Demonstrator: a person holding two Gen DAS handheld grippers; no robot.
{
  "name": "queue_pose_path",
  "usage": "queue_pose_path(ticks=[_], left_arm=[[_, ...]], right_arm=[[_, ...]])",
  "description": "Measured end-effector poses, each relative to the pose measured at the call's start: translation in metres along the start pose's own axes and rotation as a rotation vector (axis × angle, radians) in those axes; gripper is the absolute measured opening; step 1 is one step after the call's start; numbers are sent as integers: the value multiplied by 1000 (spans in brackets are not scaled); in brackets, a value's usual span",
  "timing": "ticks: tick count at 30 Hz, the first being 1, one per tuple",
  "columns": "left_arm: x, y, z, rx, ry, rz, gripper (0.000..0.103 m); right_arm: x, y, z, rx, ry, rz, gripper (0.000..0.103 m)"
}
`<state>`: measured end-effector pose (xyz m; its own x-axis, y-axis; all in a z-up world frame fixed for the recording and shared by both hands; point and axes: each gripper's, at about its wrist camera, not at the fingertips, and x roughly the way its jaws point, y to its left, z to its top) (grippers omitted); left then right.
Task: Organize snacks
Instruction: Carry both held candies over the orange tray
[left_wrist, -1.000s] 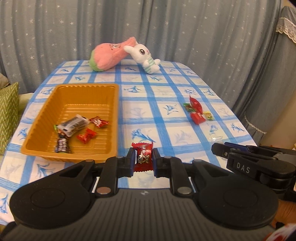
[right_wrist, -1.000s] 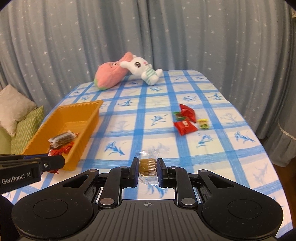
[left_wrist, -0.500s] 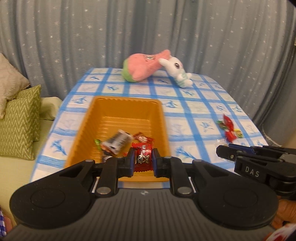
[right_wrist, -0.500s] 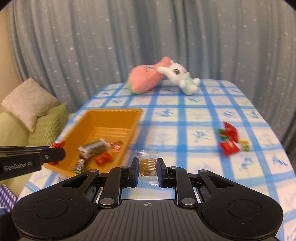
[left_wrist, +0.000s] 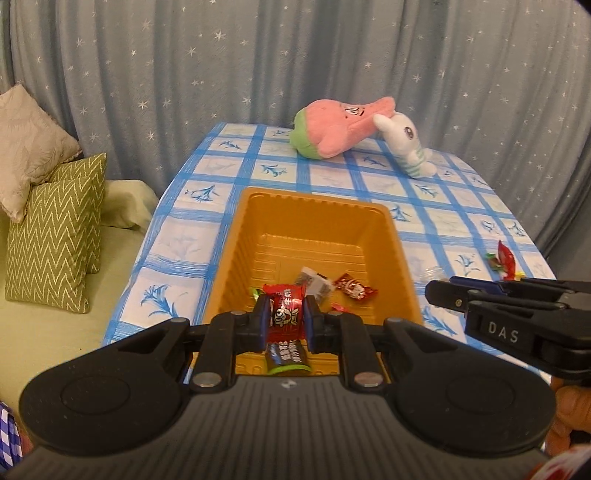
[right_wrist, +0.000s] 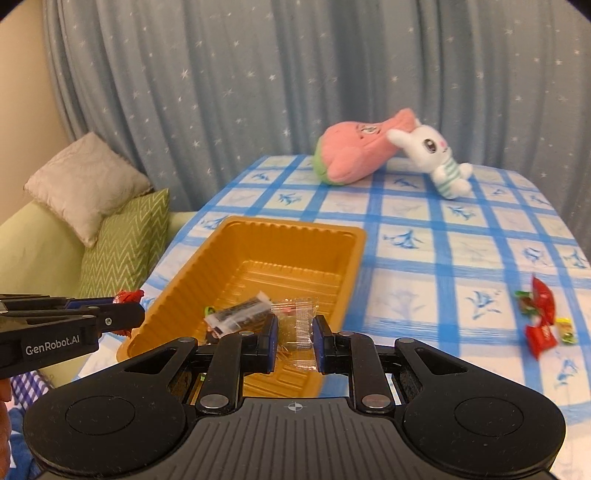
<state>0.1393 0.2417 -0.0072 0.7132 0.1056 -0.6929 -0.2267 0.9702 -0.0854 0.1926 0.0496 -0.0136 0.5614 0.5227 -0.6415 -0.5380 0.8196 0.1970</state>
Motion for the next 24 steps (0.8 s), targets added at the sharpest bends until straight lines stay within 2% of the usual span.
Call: queue_pose_path(ticks=[13,24], left_arm=[[44,17,2,-6,49,-9,17],[67,17,4,16,73,-15,17]], right_arm=[[50,8,5,-27,67,11,20],[69,2,3,-16,98,6,20]])
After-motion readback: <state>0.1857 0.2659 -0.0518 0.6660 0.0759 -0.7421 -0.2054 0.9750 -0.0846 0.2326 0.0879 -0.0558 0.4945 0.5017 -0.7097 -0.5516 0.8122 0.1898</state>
